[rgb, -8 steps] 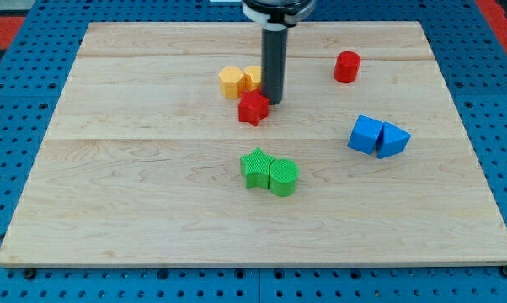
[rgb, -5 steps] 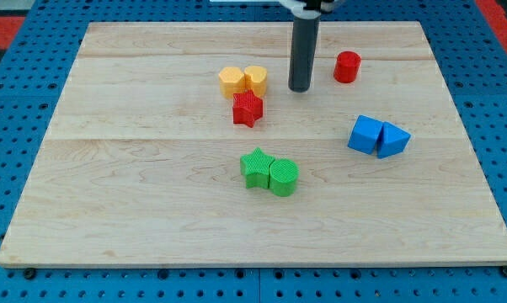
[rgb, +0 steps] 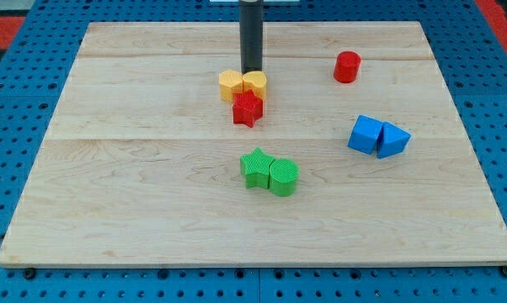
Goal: Push the yellow hexagon to the red star
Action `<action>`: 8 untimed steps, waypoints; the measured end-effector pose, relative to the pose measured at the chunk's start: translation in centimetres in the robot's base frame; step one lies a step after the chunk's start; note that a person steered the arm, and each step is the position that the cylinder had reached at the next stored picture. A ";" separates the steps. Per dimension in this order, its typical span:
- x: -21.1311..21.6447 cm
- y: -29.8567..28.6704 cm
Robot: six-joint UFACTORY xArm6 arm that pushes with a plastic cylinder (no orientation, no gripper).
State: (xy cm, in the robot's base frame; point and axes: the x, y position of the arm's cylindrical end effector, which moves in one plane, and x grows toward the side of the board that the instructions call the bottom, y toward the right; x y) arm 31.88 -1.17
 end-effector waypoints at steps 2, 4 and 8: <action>0.1 -4.9; 0.9 -6.9; 2.4 -4.8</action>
